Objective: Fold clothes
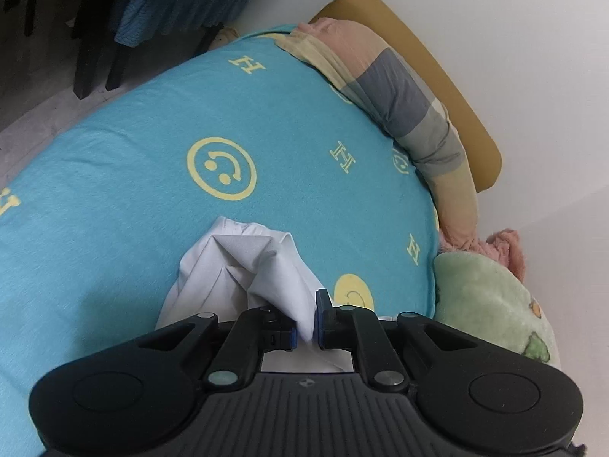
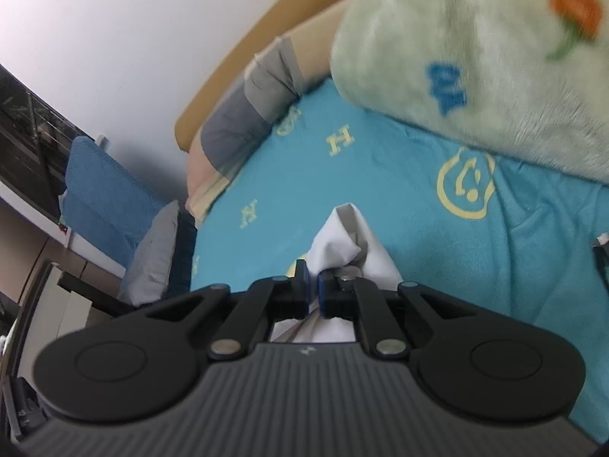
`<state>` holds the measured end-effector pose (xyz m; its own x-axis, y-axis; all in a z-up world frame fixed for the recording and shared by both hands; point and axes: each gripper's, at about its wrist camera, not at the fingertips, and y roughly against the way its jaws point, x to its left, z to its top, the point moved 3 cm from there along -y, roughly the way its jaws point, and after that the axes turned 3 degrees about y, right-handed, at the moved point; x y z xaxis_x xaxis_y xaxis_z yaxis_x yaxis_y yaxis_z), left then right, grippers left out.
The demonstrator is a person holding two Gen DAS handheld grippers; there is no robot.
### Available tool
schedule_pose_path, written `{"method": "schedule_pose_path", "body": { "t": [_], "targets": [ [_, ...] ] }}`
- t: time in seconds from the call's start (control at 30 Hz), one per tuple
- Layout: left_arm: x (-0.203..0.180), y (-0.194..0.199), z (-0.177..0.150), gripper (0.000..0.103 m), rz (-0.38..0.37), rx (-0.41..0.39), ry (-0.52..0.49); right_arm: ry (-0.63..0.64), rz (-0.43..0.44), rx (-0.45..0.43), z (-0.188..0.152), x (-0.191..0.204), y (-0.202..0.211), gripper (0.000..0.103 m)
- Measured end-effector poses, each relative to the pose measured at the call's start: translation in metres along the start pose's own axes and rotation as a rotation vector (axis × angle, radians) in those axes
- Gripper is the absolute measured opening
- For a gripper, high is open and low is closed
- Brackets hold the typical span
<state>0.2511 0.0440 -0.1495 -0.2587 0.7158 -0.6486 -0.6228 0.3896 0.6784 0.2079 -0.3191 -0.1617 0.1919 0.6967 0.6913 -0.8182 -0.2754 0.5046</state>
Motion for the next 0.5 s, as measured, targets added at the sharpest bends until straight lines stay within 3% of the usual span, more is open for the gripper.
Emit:
{"method": "schedule_pose_path", "body": {
  "t": [0.2,0.23,0.27,0.3,0.33,0.37,0.4,0.5],
  "targets": [
    [-0.009,-0.019,0.006,0.013,-0.015,-0.052,-0.117,-0.014,0.033,0.019,0.003,-0.011,-0.027,0.01],
    [-0.009,-0.022,0.004,0.021,-0.01,-0.048,-0.136,-0.012,0.029,0.031,0.003,-0.011,-0.029,0.011],
    [-0.01,-0.024,0.002,0.037,-0.009,-0.044,-0.151,-0.009,0.024,0.042,0.002,-0.011,-0.032,0.013],
    [-0.012,-0.024,0.0,0.046,-0.011,-0.041,-0.164,-0.009,0.028,0.058,0.002,-0.011,-0.033,0.026],
    [-0.014,-0.022,-0.003,0.064,-0.012,-0.043,-0.179,-0.008,0.049,0.068,0.002,-0.008,-0.032,0.037],
    [-0.018,-0.019,-0.005,0.076,-0.012,-0.047,-0.197,-0.005,0.075,0.075,0.001,-0.004,-0.03,0.066],
    [-0.023,-0.014,-0.009,0.081,-0.014,-0.056,-0.222,0.004,0.1,0.07,0.0,0.001,-0.026,0.087],
    [-0.042,0.0,-0.022,0.092,-0.004,-0.08,-0.355,0.113,0.152,0.056,-0.006,0.025,-0.01,0.086]
  ]
}}
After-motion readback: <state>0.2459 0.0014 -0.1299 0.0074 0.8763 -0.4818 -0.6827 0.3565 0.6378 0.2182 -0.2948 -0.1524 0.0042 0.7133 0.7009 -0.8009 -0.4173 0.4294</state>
